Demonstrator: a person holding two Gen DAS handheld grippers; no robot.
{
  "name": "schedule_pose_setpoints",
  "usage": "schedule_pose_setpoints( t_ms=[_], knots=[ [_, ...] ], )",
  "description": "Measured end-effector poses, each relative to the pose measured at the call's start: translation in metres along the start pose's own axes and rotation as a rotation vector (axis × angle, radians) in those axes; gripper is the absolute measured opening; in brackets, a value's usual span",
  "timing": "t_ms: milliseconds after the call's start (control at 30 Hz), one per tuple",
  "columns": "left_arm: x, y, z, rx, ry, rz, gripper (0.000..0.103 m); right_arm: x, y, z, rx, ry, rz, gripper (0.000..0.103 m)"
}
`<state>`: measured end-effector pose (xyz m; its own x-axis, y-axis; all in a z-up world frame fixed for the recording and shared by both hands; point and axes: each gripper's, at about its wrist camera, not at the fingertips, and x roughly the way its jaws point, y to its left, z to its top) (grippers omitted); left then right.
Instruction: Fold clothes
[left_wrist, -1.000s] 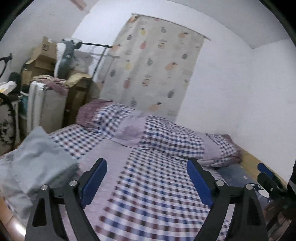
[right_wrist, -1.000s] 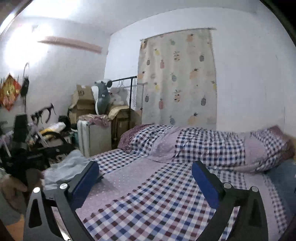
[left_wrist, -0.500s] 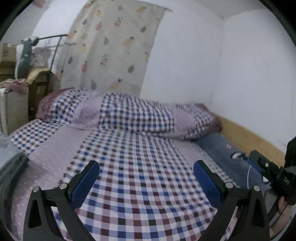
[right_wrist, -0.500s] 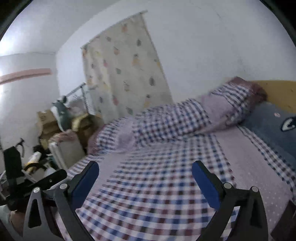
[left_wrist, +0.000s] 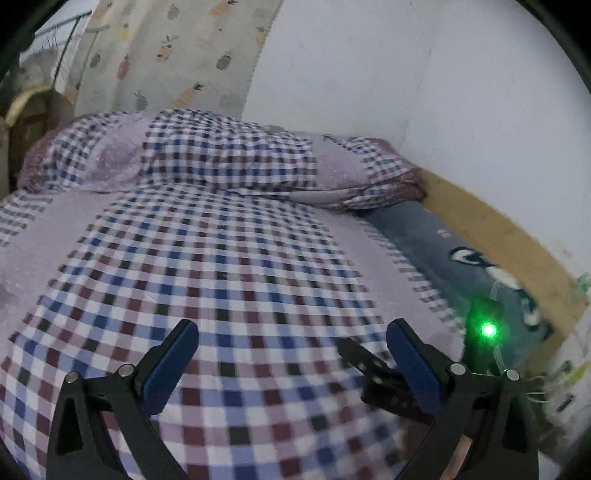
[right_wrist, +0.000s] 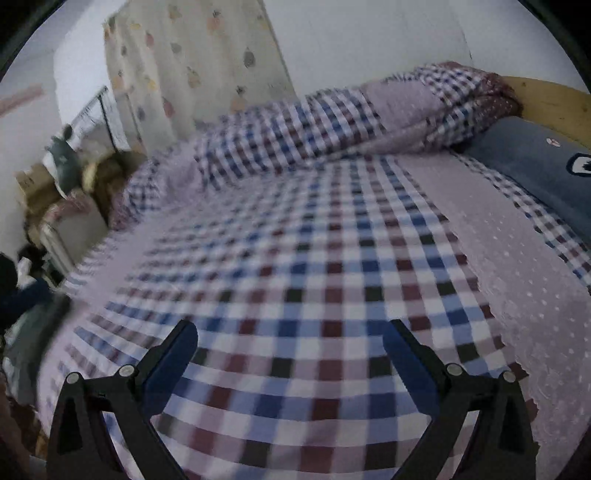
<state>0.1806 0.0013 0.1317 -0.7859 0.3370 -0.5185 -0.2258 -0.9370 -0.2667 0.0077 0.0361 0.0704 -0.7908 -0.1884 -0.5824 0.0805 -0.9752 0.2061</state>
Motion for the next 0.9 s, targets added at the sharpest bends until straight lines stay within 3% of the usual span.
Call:
schedule_pose_setpoints(
  t_ms=[133,167,233,300,333,433,500,567,633,800,900],
  knots=[
    [0.040,0.028,-0.007,-0.030,0.051,0.152,0.103,0.023,-0.015,-0.005,0.058,0.056,-0.029,0.103],
    [0.050,0.038,-0.007,-0.073,0.097,0.172,0.103,0.029,-0.018,-0.007,0.063,0.074,-0.032,0.103],
    [0.055,0.044,-0.005,-0.163,0.168,0.138,0.102,0.038,-0.023,-0.010,0.065,0.102,-0.042,0.103],
    [0.044,0.032,-0.001,-0.156,0.132,0.034,0.102,0.043,-0.025,-0.014,0.067,0.115,-0.050,0.103],
    [0.040,0.024,-0.002,-0.124,0.107,0.030,0.102,0.044,-0.026,-0.015,0.070,0.116,-0.055,0.103],
    [0.038,0.011,-0.008,-0.030,0.069,0.099,0.102,0.048,-0.020,-0.018,0.051,0.125,-0.068,0.103],
    [0.049,0.014,-0.018,0.018,0.076,0.196,0.102,0.047,-0.015,-0.020,0.035,0.129,-0.068,0.103],
    [0.061,0.018,-0.030,0.014,0.143,0.278,0.102,0.048,-0.010,-0.023,0.013,0.137,-0.067,0.103],
    [0.071,0.023,-0.032,-0.034,0.254,0.296,0.102,0.049,-0.009,-0.026,-0.016,0.150,-0.080,0.103],
    [0.028,-0.024,-0.007,0.031,0.189,0.154,0.102,0.044,-0.021,-0.026,0.017,0.161,-0.074,0.103],
    [-0.006,-0.043,0.007,-0.007,0.175,0.051,0.102,0.038,-0.028,-0.024,0.040,0.161,-0.063,0.103]
  ],
)
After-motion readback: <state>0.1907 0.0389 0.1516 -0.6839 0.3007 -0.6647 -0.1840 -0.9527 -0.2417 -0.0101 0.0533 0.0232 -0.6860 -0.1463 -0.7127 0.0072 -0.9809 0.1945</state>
